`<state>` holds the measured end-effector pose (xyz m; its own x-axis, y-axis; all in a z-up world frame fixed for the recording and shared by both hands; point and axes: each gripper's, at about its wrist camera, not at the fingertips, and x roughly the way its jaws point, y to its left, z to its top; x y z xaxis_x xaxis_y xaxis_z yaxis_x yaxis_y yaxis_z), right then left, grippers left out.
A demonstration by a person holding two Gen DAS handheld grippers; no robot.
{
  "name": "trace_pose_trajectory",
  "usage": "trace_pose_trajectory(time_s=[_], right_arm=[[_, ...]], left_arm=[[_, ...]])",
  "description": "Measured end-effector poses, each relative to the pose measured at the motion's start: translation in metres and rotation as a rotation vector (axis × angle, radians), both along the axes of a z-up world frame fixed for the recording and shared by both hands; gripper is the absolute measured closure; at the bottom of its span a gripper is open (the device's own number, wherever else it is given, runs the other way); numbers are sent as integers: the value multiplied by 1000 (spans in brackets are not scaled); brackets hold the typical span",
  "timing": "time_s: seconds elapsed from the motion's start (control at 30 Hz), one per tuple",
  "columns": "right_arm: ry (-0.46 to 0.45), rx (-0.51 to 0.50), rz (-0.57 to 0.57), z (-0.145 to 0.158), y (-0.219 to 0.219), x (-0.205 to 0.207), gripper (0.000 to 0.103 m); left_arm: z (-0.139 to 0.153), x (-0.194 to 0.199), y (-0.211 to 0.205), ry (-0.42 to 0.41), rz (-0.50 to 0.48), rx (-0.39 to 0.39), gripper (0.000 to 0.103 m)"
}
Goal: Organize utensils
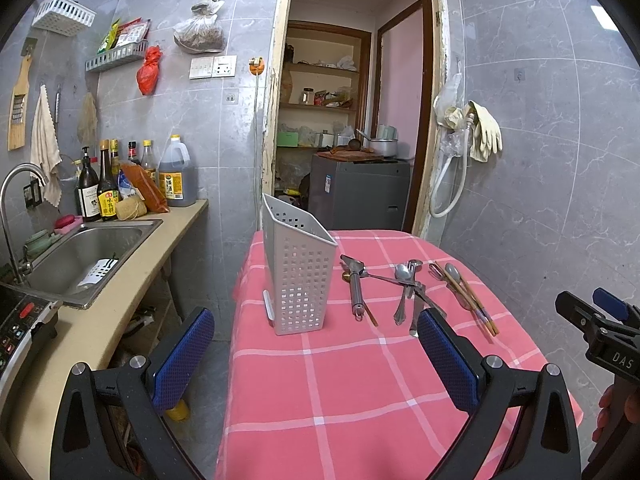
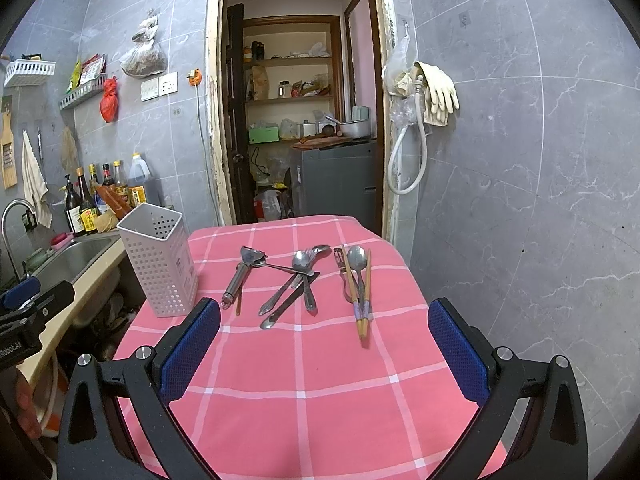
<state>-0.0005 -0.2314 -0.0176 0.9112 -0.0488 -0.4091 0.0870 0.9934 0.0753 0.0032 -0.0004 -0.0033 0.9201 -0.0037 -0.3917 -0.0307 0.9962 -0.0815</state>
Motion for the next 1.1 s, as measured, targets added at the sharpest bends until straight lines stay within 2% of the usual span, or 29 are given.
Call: trace_pose_trajectory(time_s=[1.1], right_arm=[[7,9,8,-2,-2,5,1]], left_arm=[[-9,1,-3,11,-6,18,1]])
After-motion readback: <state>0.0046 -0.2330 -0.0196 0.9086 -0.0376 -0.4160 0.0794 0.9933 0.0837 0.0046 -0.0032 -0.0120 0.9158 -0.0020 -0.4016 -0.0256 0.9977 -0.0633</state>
